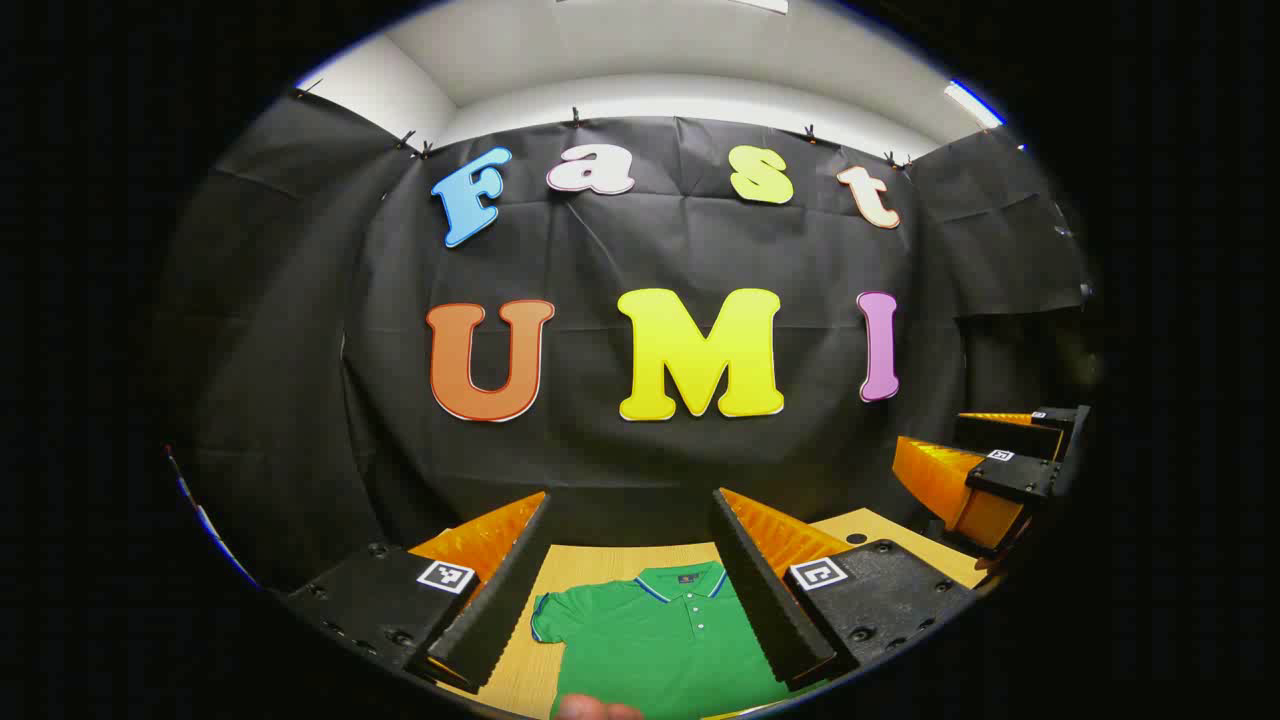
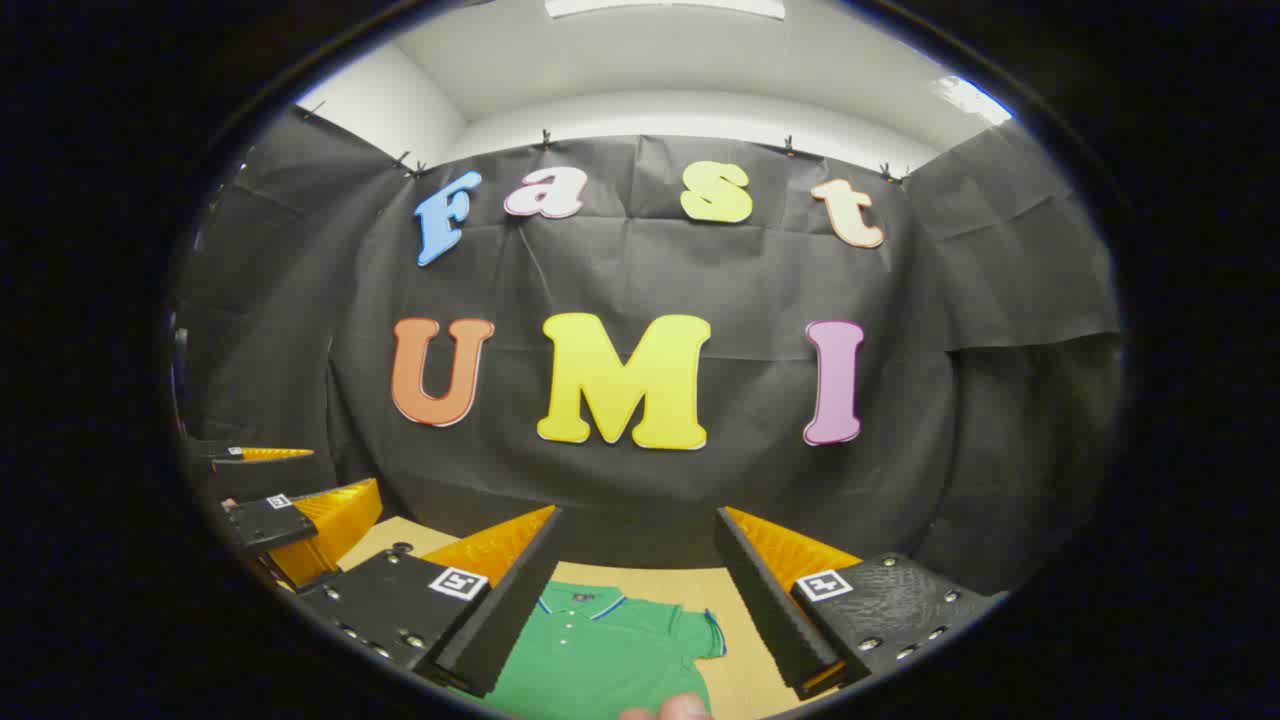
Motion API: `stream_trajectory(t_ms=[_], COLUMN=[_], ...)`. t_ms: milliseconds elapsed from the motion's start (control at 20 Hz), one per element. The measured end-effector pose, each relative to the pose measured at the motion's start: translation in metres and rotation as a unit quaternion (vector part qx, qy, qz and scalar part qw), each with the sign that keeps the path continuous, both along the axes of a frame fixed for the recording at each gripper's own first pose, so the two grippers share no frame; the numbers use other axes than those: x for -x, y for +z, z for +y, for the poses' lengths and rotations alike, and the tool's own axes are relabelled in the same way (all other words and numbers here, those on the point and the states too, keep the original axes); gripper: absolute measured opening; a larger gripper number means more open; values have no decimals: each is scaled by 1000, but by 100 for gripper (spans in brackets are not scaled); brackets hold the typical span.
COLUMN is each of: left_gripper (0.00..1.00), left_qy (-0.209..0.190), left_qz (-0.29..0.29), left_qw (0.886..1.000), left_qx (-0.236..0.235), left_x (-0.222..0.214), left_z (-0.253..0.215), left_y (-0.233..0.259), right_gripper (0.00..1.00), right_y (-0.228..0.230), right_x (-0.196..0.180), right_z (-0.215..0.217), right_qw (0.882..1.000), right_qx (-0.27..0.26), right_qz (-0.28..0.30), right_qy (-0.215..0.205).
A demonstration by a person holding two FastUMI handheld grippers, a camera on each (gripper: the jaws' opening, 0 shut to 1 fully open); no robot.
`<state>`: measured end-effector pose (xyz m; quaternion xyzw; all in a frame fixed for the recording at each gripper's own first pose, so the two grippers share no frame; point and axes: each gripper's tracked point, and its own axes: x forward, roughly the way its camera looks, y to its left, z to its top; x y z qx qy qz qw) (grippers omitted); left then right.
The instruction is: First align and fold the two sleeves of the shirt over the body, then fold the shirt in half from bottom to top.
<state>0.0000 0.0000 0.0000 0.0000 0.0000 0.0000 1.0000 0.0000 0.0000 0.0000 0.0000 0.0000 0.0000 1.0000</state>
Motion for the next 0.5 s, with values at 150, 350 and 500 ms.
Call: stream_trajectory(t_ms=[150, 350, 500], left_gripper=[98, 98, 98], left_qy=[-3, -6, -12], left_qz=[-1, 0, 10], left_qw=[1000, 1000, 1000], left_qx=[0, 12, 18], left_x=[1, -2, -3], left_z=[-1, -5, -9], left_y=[2, 0, -3], right_gripper=[95, 95, 96], right_y=[-4, -6, -2], right_x=[1, 5, 12], right_z=[-13, -34, -44], right_qw=[1000, 999, 999], right_qx=[-4, -4, -1], right_qz=[6, 13, 9], right_qy=[-15, -41, -51])
